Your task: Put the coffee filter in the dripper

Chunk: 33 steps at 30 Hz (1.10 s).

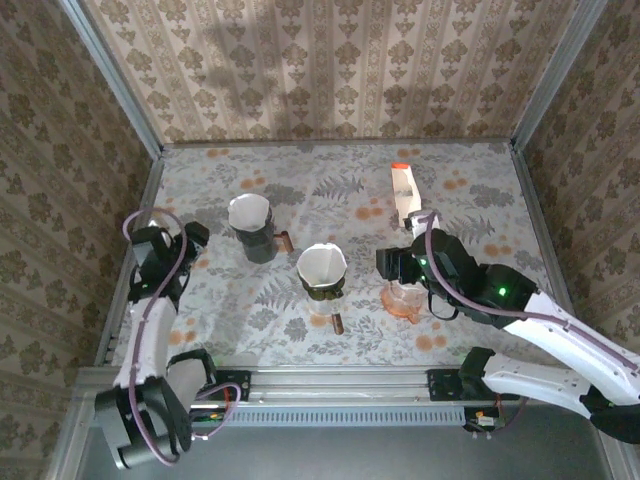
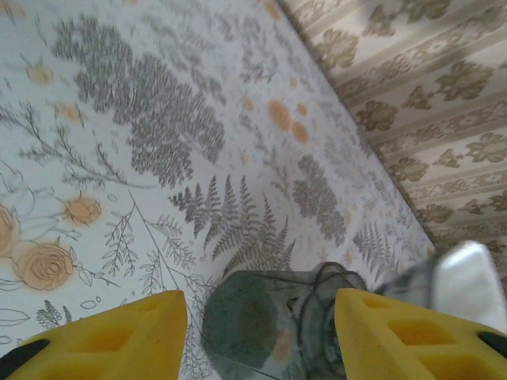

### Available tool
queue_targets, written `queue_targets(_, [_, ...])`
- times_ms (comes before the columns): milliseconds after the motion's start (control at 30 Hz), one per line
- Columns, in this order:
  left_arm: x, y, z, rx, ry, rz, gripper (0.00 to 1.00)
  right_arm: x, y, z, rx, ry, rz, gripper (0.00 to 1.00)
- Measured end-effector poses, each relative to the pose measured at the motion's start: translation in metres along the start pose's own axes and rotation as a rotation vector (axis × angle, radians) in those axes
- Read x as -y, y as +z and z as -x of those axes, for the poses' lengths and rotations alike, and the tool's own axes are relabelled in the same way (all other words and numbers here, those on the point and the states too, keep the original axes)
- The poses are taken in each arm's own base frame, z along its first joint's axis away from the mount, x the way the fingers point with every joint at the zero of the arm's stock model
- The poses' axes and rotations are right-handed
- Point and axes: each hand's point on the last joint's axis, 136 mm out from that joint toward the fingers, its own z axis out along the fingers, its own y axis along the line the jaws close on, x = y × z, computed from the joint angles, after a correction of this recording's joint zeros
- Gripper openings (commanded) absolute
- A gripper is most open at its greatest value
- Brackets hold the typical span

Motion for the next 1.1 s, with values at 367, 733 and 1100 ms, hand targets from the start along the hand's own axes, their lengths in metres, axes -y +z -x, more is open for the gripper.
queue_targets(367, [-0.028, 0.064, -0.004, -0.031, -0.111, -0.012, 0.38, -0.001, -0.001, 0.002, 0.017, 0.011, 0.015, 0.75])
queue_targets(733, [-0.052, 0.115, -0.037, -0.097, -0.158, 0.007, 0.25, 0.002, -0.013, 0.009, 0.056, 0.032, 0.034, 0.75])
queue_targets(1100, [-0.041, 0.142, -0.046, -0.079, -0.173, -0.071, 0.25, 0.005, -0.021, 0.011, 0.075, 0.040, 0.040, 0.75])
